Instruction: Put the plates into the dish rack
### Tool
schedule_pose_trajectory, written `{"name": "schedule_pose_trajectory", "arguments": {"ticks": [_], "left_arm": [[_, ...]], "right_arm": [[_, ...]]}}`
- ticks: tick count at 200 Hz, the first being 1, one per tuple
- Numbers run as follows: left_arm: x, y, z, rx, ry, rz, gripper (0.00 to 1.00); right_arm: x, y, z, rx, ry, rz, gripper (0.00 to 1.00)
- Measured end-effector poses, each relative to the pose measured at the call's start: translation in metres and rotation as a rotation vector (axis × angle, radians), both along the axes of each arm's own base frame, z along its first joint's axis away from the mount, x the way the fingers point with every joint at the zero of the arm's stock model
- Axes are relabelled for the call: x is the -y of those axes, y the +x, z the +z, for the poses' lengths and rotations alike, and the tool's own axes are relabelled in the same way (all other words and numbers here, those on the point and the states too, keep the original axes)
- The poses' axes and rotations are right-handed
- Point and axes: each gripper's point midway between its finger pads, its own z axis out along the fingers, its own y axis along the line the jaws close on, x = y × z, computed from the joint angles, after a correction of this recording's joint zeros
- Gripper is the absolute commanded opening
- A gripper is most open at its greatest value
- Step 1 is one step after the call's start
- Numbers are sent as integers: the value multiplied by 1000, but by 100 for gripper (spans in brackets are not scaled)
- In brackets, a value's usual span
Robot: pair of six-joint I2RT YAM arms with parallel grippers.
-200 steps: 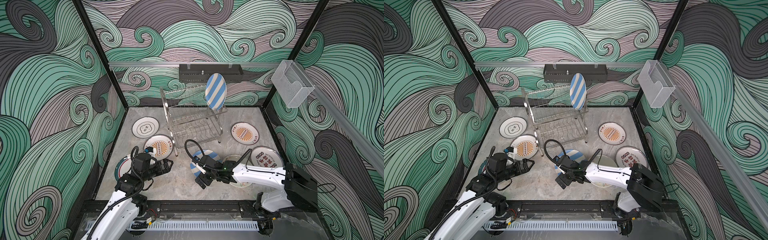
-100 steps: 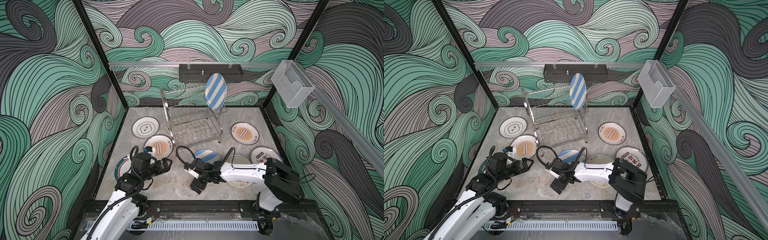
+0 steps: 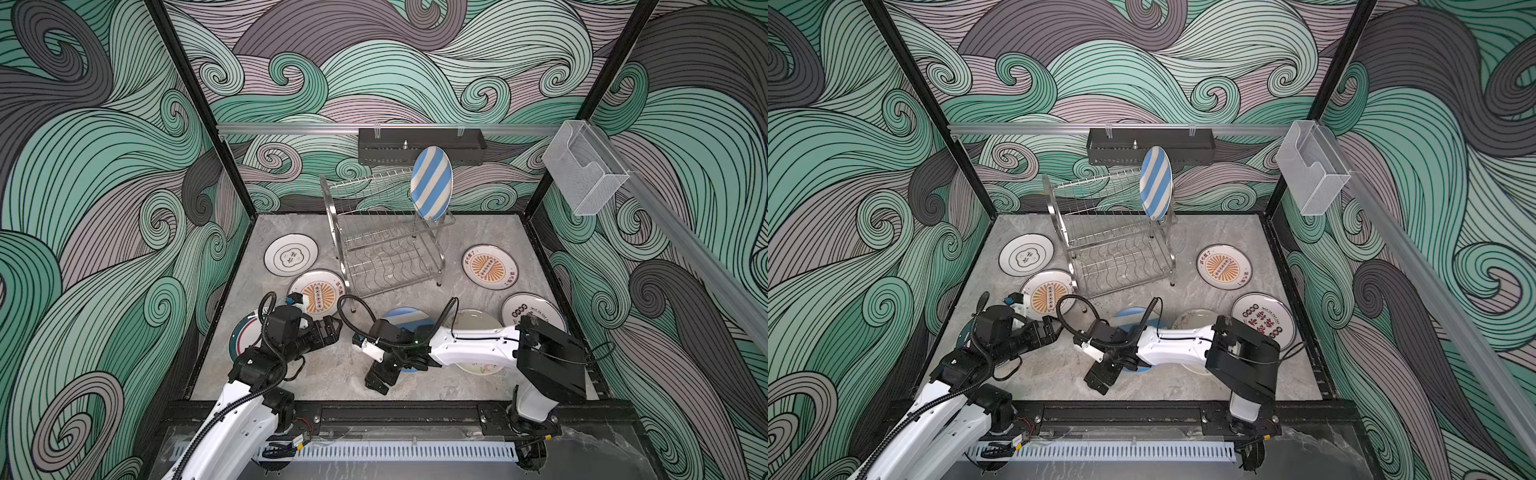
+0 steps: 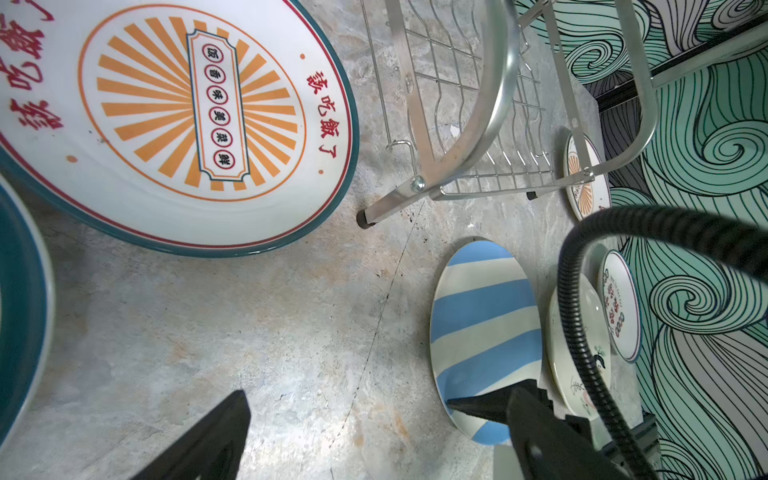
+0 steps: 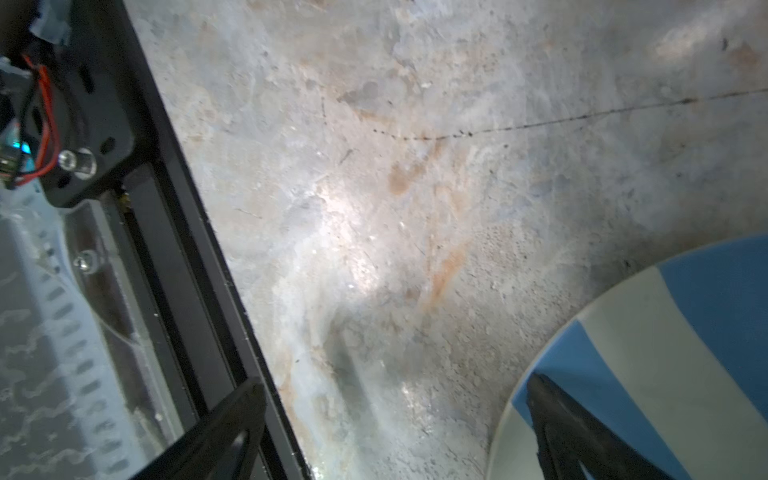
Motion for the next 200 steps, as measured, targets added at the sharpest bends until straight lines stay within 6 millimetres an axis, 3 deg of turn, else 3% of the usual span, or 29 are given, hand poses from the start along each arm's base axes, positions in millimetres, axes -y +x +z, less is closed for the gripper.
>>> {"name": "schedule_pose_trajectory", "arguments": {"ticks": [31,52,73,93,122,142,200], "left_arm": [[-1,0,0,0,5,3,98],[0,0,-2,-11,7,-1,99],[4,-2,-7,-43,3,-21,99],[8,-3,-11,-72,-2,-42,99],[19,-8,-13,-83,-15,-91,99],[27,-13,-17,-84,-22,-122,98],[43,-31,-36,-112,-9,-193,99]], "right_arm": [[-7,-1,23,-3,75,-12,97],[4,6,53,14,137,-74,98],[39,28,78,54,151,-224,99],[83,51,87,108,113,-378,100],[139,70,74,127,35,-555,100],[165,77,56,112,-25,-627,100],[176,92,27,89,-120,-648,100]]}}
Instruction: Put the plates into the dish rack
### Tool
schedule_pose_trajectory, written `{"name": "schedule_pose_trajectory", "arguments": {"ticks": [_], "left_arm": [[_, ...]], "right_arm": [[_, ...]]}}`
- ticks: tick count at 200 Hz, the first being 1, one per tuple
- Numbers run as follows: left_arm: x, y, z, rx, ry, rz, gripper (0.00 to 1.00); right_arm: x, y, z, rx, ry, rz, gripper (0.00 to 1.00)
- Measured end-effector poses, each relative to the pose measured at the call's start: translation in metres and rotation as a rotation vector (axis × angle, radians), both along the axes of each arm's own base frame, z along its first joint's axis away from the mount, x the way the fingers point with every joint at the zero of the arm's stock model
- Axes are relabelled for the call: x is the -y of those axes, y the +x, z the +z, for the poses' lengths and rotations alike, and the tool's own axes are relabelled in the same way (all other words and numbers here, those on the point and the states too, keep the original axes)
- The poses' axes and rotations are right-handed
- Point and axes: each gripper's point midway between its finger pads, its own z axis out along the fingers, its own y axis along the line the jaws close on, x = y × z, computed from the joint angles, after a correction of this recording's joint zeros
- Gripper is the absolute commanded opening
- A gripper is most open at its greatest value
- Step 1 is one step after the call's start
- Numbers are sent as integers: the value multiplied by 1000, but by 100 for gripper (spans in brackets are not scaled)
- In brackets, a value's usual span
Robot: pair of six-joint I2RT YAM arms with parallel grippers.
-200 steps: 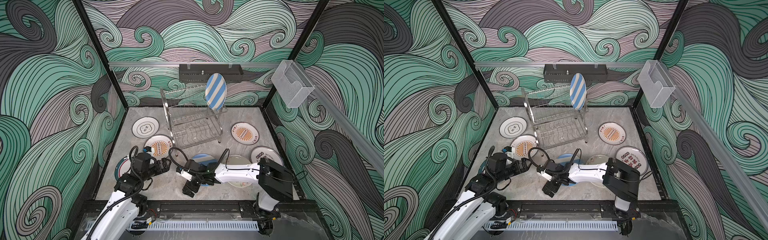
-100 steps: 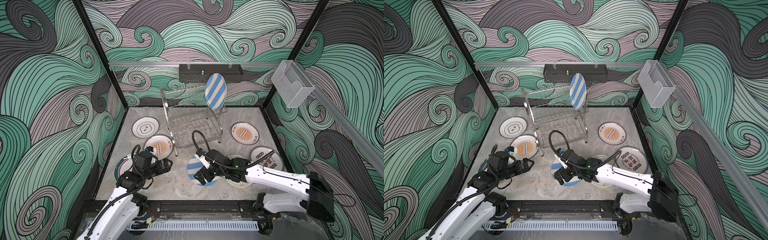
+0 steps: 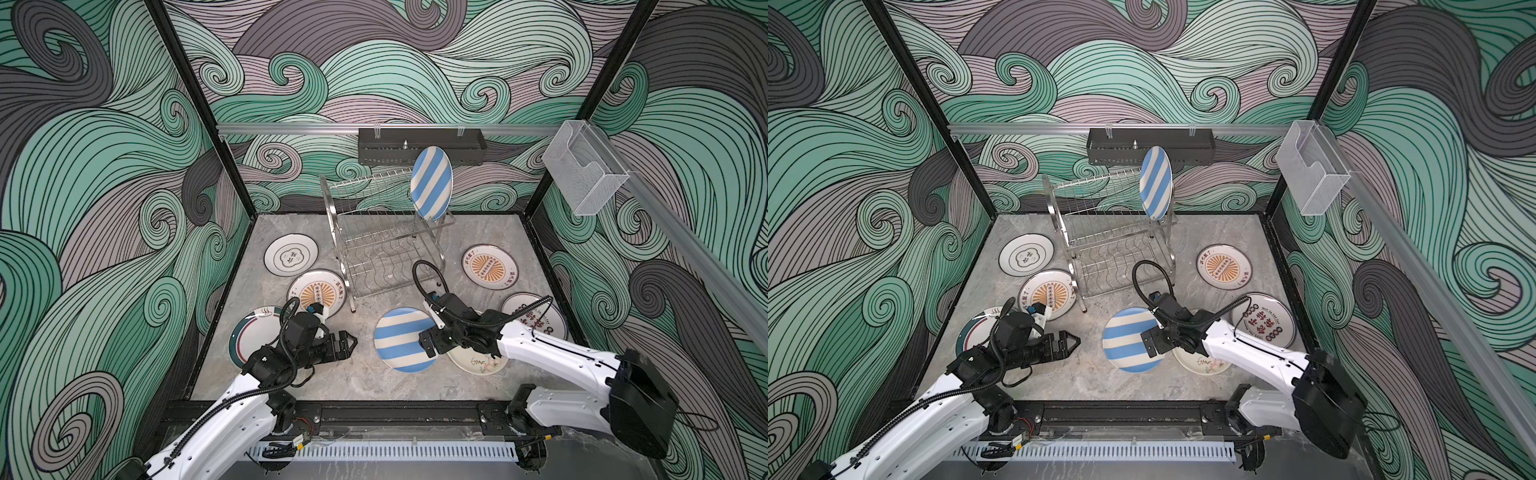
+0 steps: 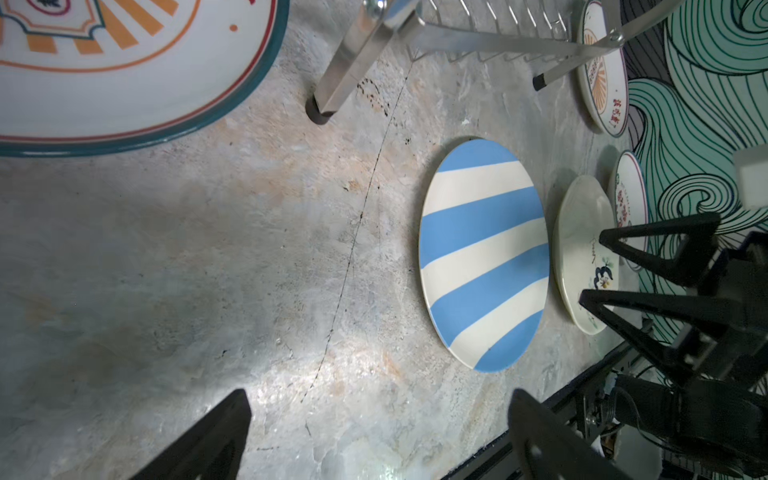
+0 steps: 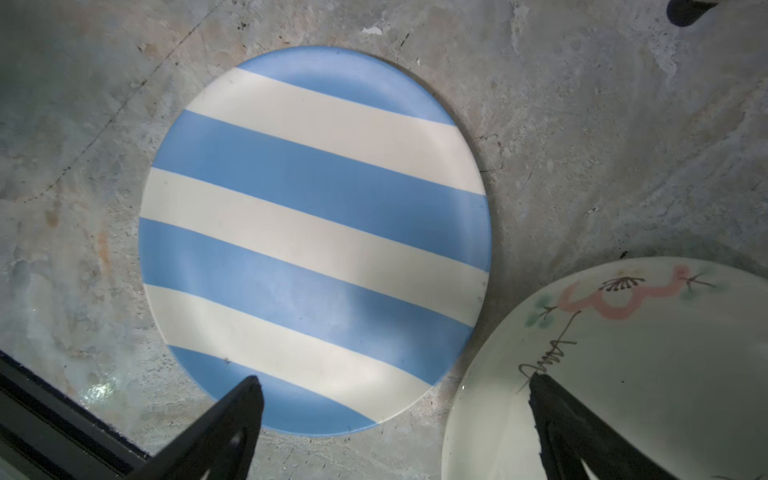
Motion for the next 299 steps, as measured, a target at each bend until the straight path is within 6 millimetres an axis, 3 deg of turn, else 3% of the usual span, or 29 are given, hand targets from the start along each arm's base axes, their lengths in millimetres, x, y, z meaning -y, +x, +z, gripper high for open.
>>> {"name": "schedule_pose_trajectory", "arguments": {"ticks": [81,214,251,299], "left_arm": [[18,-6,-4,30,21,-58,99],[20,-5,-11,32,56,-53,99],[23,-7,-17,20,79,-71,99],[27,-8,-29,-2,121,-90,99]], "right_arm": [[-11,18,-13,-1,0,41,100],[-21,21,-40,-70,-4,53,100],[-29,15,-36,-100,53,47,97],[-27,-7,-36,-159,136,39,96]]}}
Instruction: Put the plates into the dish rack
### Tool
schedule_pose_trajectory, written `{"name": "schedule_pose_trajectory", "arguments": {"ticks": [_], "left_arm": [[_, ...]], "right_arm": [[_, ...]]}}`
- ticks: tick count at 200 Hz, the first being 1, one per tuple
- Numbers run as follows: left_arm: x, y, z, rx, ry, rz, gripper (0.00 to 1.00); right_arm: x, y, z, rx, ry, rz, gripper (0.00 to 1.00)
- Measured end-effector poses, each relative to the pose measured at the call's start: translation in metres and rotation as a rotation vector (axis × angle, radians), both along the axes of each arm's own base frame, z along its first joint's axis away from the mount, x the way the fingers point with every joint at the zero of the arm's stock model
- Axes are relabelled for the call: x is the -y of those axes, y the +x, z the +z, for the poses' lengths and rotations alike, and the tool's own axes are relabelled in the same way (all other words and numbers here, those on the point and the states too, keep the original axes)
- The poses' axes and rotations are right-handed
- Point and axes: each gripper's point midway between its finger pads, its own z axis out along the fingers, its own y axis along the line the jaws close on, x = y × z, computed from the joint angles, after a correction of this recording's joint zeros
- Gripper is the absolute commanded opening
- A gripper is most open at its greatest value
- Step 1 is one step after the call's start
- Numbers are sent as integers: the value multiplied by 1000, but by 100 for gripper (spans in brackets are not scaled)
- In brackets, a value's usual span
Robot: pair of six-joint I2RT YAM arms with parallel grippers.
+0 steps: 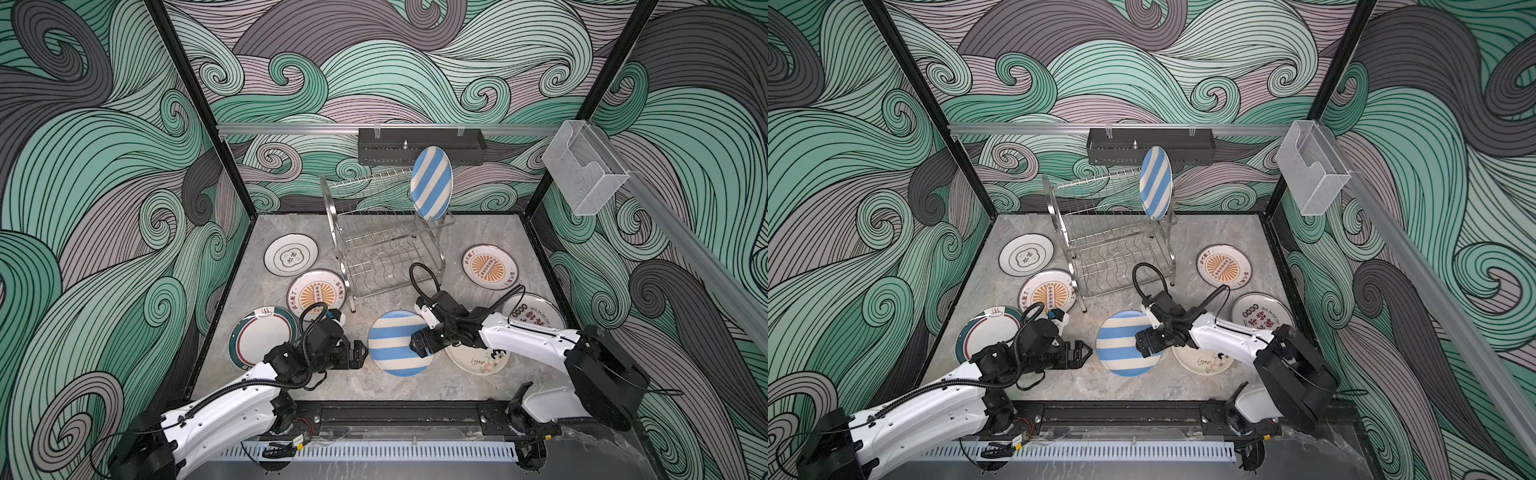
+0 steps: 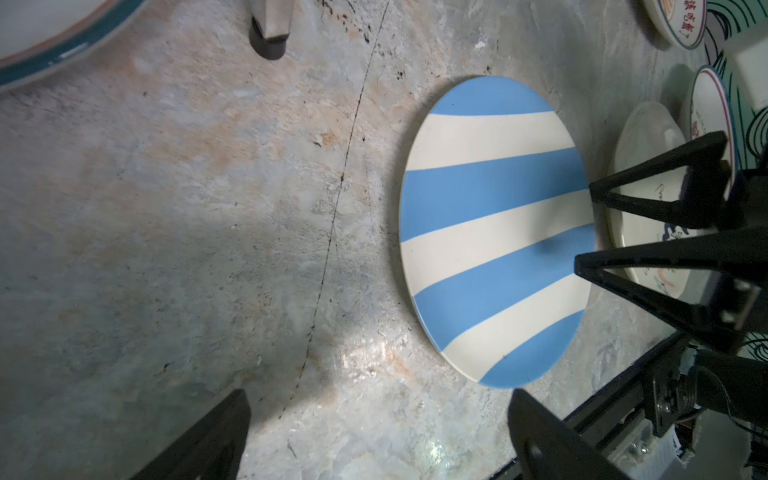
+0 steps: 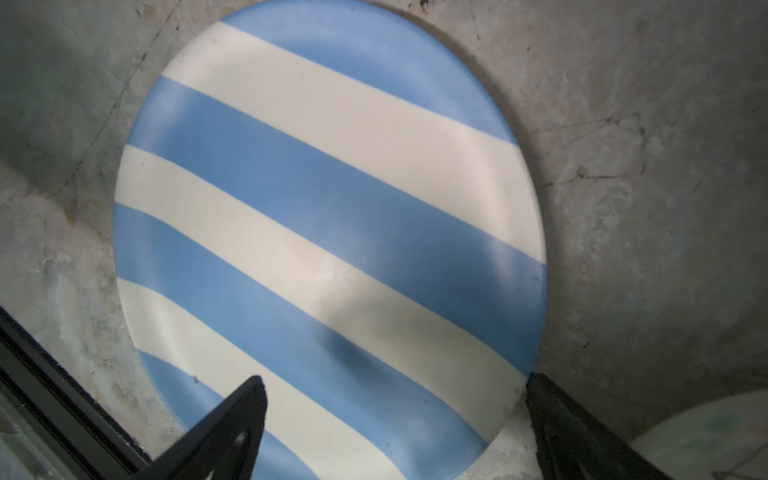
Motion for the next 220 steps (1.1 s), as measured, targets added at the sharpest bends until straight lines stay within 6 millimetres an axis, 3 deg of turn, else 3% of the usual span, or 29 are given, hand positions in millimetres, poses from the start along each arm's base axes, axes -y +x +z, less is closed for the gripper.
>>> {"name": "schedule_pose_trajectory", "arguments": {"ticks": [40,220], "left_arm": [[4,3,-5,0,13,-6,99],[33,28,-25,45,38,-67,99]], "right_arm": [[-2,-9,-1,-34,58,-29,95],[-8,3,-2,-21,205,-211,86]]}}
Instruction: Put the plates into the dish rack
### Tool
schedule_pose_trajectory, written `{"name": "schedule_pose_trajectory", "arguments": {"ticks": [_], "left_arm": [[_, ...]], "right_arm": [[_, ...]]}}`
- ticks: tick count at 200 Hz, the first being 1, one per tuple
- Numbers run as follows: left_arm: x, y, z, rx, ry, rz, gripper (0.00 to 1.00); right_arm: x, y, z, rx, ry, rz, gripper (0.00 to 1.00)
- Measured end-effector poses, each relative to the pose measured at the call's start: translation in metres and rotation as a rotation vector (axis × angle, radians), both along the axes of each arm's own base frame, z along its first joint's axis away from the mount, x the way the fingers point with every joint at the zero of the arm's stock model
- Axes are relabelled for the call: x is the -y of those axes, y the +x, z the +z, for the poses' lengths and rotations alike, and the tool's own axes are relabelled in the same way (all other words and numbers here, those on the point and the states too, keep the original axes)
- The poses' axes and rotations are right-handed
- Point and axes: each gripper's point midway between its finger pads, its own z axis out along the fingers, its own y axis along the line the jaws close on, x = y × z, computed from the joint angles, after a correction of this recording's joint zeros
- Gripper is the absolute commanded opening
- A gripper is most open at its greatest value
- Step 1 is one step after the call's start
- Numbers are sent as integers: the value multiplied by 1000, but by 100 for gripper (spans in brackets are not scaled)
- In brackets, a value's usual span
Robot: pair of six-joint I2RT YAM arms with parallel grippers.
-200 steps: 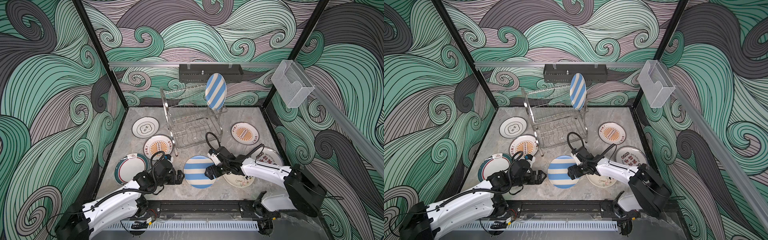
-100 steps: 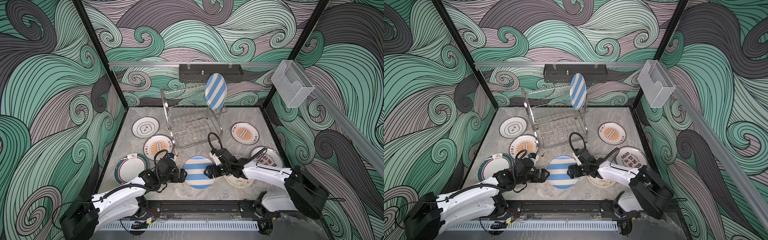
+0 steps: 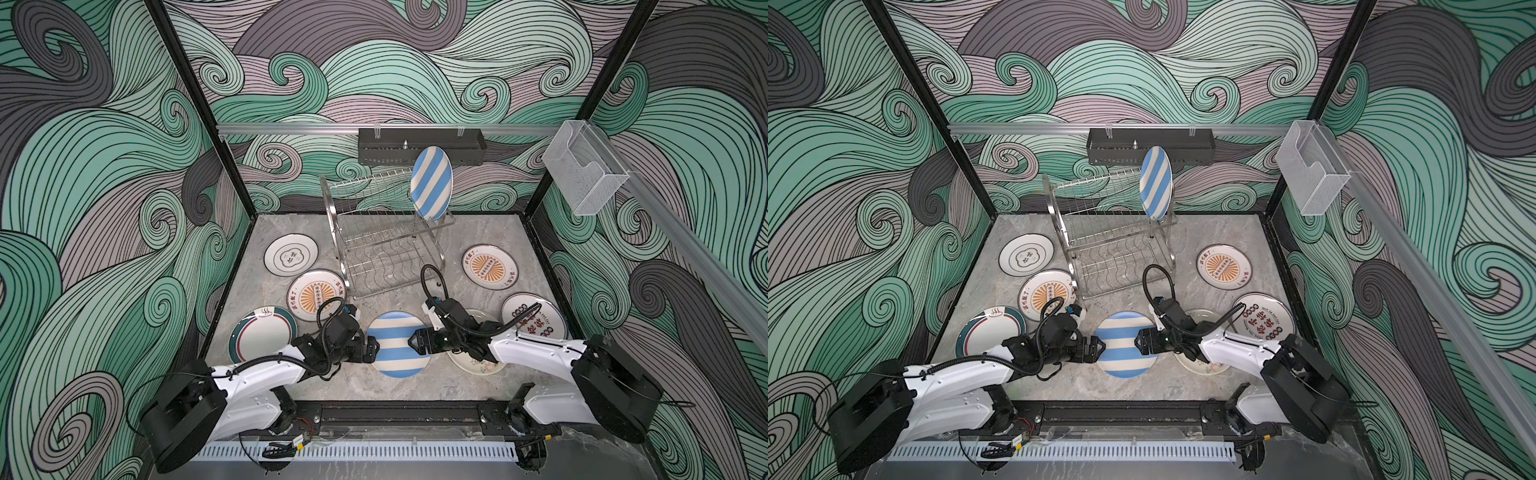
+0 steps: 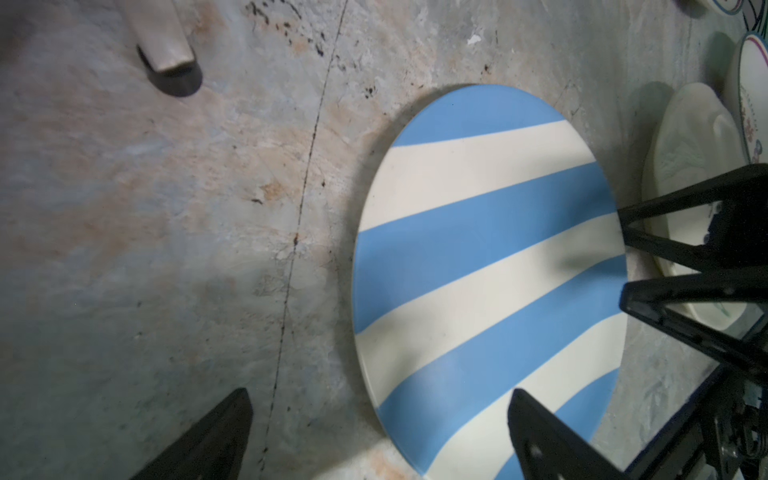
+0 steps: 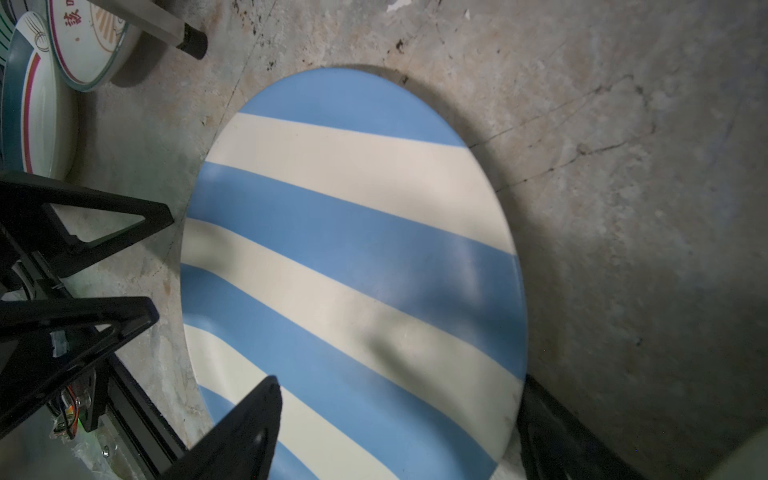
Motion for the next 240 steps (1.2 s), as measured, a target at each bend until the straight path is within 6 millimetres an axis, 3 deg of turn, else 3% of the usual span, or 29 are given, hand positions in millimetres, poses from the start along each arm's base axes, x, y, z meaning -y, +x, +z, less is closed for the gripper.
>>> {"name": "schedule_pose_trajectory", "arguments": {"ticks": [72,132,191,240], "left_arm": [[17,5,0,24,1,-55,99],[27,6,0,37,-15,-82,99],[28,6,1,38,-17,-86,99],[29,6,1,39,-21,-87,99]], "right_arm": [[-3,1,0,11,53,-7,78],[-1,-13,0,-41,114,-6,61],[5,-19,16,-55,237,-59,50],[-2,-18,28,-74,326,-72,41]]}}
